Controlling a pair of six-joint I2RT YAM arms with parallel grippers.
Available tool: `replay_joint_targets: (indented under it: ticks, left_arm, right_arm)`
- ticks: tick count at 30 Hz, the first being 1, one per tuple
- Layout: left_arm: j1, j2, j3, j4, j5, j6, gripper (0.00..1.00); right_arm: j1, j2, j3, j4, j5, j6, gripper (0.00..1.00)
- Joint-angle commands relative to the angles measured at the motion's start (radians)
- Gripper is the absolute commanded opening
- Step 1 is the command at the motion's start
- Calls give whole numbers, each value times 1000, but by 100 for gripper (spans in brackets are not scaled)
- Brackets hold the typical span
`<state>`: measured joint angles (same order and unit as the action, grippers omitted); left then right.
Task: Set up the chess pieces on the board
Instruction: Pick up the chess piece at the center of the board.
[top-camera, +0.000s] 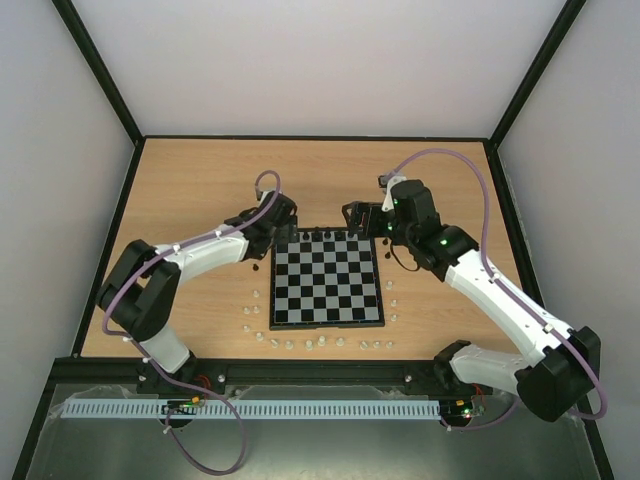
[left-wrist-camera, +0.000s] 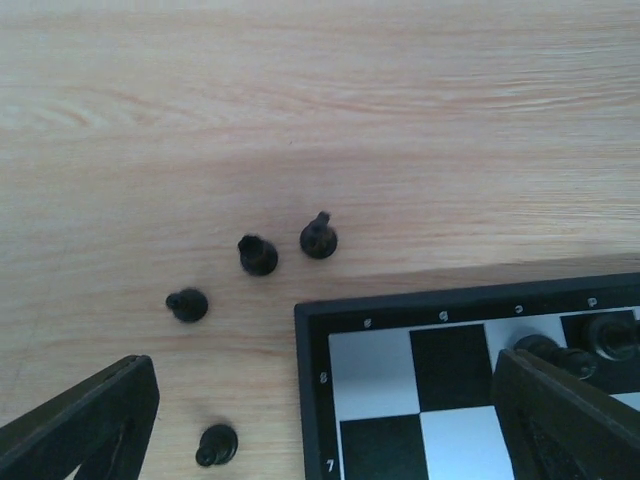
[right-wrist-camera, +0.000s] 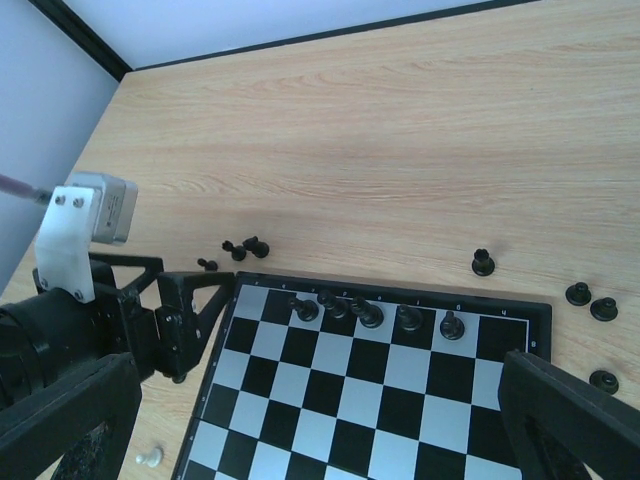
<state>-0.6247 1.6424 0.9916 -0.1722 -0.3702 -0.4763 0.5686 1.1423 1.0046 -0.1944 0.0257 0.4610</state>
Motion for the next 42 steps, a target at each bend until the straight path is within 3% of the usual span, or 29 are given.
replay_joint_targets:
  ticks: [1, 7, 12, 23, 42]
  left_arm:
    - [0, 20, 97, -27, 8, 37, 89]
    - [1, 57, 163, -57, 28, 65, 62]
    - [18, 136, 230, -107, 62, 87, 51]
    - [93, 214, 298, -132, 133, 100, 50]
    - [109, 309, 328, -138, 146, 101, 40]
  right_arm:
    - [-4, 13, -11, 16, -5, 9, 99]
    - [-4, 10, -18, 30, -27, 14, 99]
    - [-4, 25, -19, 32, -41, 17, 99]
    - [-4, 42, -23, 44, -71, 24, 99]
    - [-4, 52, -25, 49, -77, 25, 99]
